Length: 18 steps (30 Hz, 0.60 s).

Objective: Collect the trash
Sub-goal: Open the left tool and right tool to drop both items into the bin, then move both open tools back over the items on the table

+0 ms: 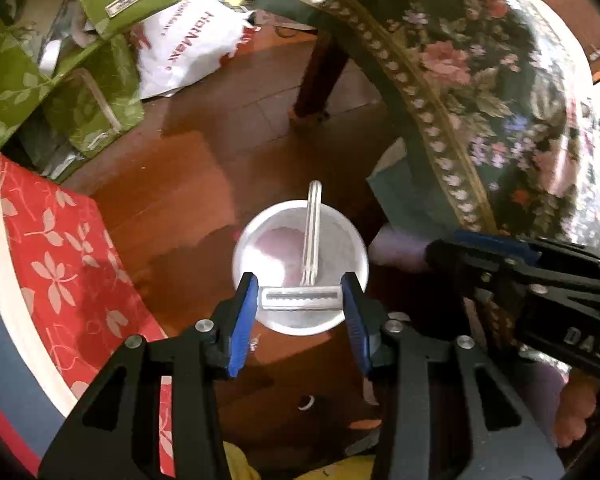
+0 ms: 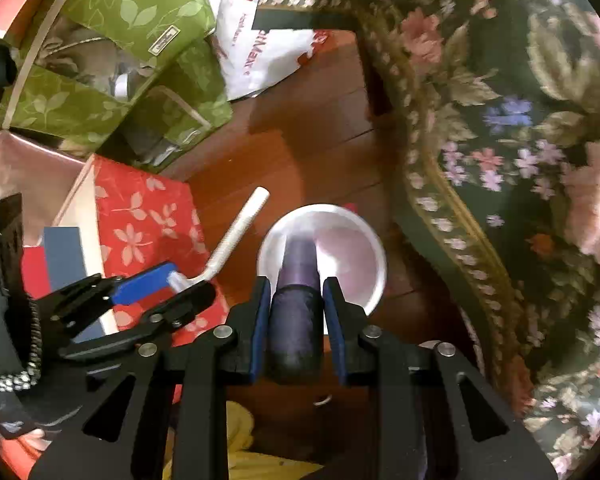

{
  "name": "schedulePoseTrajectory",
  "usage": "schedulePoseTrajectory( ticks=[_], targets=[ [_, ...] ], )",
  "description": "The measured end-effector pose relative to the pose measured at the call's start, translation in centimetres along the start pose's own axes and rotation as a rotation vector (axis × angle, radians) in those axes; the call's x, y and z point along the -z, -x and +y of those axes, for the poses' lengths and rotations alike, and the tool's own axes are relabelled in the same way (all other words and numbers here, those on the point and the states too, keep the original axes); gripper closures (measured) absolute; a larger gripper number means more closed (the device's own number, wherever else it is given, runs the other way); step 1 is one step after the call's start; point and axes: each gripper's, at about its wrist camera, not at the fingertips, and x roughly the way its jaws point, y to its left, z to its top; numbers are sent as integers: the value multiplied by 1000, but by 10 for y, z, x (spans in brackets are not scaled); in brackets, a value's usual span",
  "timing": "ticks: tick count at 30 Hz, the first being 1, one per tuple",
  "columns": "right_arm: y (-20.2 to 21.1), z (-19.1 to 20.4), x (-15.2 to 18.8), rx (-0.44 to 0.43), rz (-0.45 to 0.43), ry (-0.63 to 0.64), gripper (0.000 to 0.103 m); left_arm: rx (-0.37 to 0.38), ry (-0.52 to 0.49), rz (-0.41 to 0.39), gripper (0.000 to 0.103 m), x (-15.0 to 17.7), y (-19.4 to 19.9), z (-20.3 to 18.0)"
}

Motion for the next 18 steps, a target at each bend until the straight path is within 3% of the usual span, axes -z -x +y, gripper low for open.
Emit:
schedulePoseTrajectory(
  ticks=[8,15,18],
  targets=[
    [5,9,0,32,-8,37,73,22,37,-20,61,4,8,8],
    [35,11,14,38,-70,48,73,18,17,-112,61,12,48,2],
    [57,14,25,58,-129,54,73,-9,5,-189,61,17,73,-3]
  ],
)
